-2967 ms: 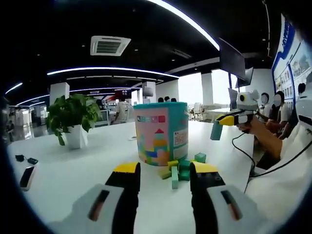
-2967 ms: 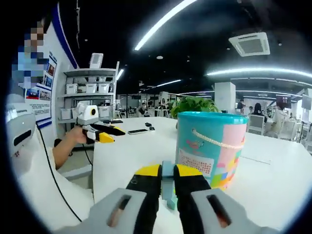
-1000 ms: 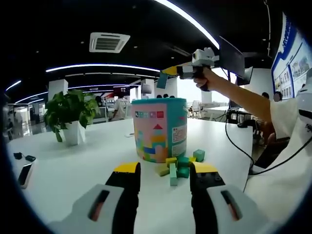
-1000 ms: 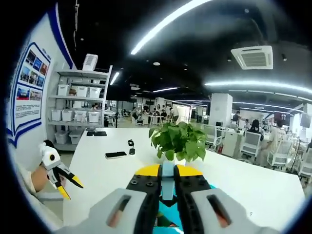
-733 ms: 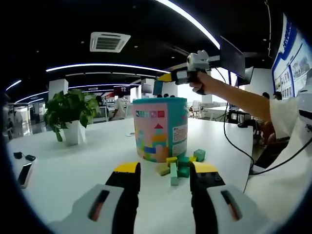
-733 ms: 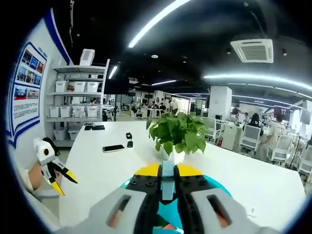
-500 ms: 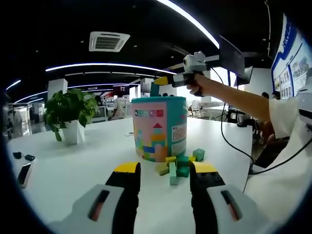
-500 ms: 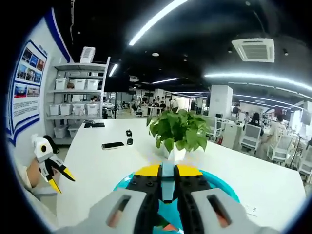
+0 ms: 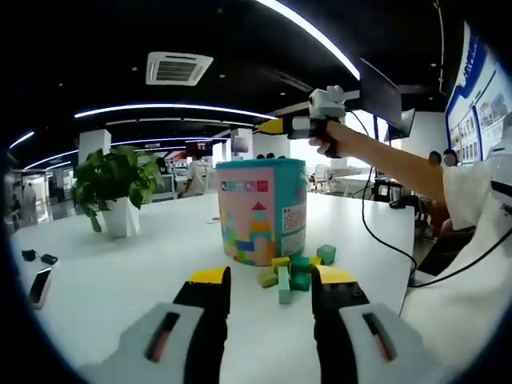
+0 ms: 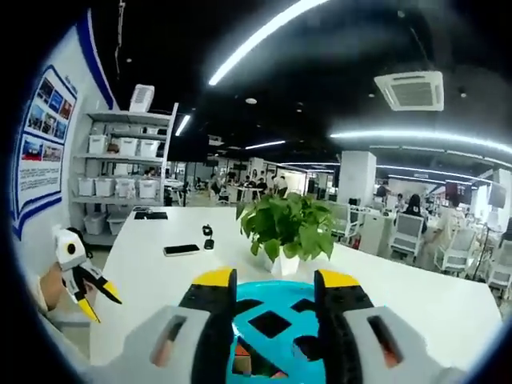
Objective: Arrange the toys in the designated storage area by placing each visible toy with the group until no toy remains scattered across the table.
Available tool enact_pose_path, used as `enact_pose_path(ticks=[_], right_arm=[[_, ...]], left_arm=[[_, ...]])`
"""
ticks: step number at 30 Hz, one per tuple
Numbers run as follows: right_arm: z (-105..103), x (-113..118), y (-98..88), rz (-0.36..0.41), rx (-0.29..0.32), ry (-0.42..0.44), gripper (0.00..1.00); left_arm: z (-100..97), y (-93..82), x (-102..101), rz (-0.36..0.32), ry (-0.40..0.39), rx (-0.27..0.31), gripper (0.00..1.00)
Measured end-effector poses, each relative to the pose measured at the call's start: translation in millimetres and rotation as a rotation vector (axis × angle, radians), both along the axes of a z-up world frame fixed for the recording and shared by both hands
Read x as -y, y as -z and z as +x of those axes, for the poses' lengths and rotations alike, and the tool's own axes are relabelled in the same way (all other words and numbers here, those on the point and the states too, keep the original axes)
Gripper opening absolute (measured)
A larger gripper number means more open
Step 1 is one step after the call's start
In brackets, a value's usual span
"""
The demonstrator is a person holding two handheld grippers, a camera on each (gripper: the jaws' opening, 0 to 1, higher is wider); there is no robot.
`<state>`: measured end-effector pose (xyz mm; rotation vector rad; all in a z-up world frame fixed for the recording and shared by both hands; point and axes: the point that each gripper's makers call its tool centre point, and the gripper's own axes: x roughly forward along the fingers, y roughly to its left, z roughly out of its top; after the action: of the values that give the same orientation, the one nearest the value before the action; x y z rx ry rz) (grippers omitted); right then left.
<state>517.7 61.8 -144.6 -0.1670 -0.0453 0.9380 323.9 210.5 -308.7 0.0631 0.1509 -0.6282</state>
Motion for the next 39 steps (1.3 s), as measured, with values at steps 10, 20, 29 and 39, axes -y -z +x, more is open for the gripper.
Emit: enact_pose_path(ticks=[10, 20, 29, 39], right_arm=[[-41, 26, 5.2, -0.028, 0.076, -0.043, 0.37], [-83, 50, 16.7, -0.039, 0.106, -0.095, 0.28], [-114, 68, 41.3, -0.045, 0.108, -0.153, 0.28], [-137, 77, 83.3, -0.051, 0.053, -0.208, 0.28]], left_arm=[[0.5, 3.4, 6, 0.006, 0.006, -0.006, 0.41], [0.7, 2.7, 3, 0.006, -0.002, -0.006, 0.41], [0.0, 3.3, 6, 0.01, 0.005, -0.006, 0.41], [-0.8, 0.2, 7, 0.011, 0.006, 0.002, 0.41]])
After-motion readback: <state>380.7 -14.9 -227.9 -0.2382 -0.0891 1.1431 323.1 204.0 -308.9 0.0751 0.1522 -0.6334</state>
